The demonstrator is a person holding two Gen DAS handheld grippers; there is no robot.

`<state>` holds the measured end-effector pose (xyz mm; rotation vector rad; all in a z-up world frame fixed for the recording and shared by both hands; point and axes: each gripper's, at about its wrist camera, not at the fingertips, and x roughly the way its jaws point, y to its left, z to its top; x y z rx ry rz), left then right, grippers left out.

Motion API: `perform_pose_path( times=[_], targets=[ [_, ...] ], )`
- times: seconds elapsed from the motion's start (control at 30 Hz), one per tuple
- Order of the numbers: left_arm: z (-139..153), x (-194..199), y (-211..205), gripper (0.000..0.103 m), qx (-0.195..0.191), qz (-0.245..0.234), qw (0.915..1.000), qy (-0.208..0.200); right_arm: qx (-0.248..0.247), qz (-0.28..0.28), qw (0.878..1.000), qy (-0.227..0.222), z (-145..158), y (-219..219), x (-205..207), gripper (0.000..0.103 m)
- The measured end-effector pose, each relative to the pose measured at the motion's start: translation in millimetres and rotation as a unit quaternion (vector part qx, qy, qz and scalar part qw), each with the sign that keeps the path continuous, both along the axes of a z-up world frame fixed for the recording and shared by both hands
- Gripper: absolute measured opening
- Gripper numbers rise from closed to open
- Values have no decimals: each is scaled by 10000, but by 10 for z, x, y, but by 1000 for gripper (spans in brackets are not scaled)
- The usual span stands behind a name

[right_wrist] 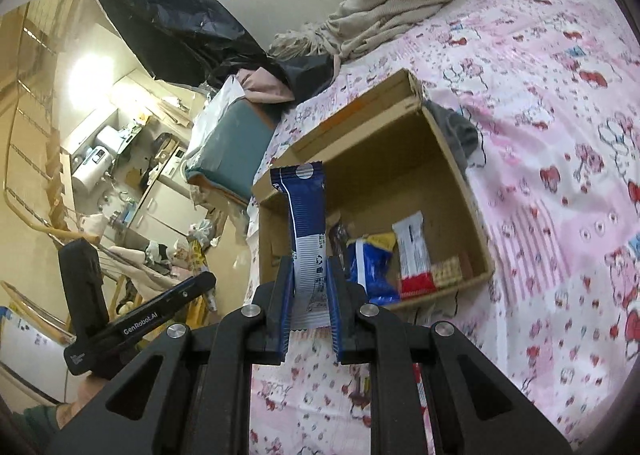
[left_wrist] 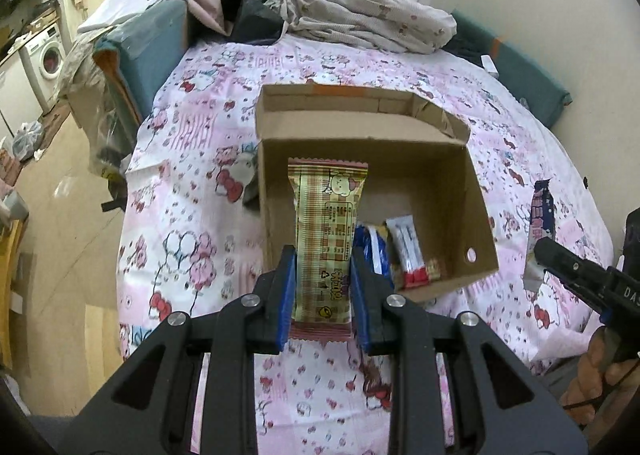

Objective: Organize snacks
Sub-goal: 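Lower the wafer bar and blue-and-white bar into the box and open both tools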

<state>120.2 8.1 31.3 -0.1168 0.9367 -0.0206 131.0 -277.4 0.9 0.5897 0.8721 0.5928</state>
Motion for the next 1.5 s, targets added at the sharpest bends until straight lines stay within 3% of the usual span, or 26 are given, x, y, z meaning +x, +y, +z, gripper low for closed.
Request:
perform_pose_path(
  times=[0.27,0.6,0.83,1.07,1.5],
  targets=[
    [-76,316,-129,22,14,-78,10000,0,-219,-60,9997,100,-120,14,286,17],
    [-390,661,-223,22,37,-182,9997,152,-555,-97,9980,276,-308,83,608,17],
    [-554,699,-127,22,-286,-133,9995,27,-645,-125,9964,530,-477,111,708,17],
    [-668,759,-118,22,-260,-82,9995,137,-709,-96,9938,852,-622,165,743,17],
    [-704,753,-171,23,-269,-144,9995,67,-761,66,9915,1056,-708,268,740,20]
  ],
)
